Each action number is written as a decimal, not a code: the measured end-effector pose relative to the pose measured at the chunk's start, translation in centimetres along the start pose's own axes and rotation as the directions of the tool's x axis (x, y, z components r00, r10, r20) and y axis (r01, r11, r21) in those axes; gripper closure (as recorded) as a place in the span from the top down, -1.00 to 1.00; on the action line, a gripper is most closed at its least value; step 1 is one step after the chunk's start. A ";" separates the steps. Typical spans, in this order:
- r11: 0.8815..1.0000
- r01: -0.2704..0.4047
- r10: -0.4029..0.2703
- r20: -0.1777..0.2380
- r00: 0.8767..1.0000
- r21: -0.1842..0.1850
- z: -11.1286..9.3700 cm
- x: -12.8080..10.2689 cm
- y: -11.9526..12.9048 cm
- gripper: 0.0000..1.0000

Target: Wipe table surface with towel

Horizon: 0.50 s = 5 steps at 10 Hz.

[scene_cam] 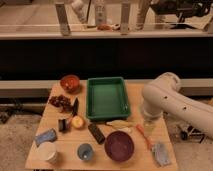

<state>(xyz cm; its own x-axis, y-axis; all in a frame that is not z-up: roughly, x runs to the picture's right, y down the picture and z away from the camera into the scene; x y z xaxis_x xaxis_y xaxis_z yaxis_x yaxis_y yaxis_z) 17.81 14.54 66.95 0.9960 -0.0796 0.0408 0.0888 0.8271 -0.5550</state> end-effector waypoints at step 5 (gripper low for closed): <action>1.000 0.010 -0.010 0.027 1.000 -0.003 0.9 1.7 0.4 0.60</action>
<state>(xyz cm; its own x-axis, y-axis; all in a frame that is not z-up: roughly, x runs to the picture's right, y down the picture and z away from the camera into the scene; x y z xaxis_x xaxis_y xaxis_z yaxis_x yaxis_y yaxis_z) 19.56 15.23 67.60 0.9950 -0.0724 0.0686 0.0984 0.8246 -0.5571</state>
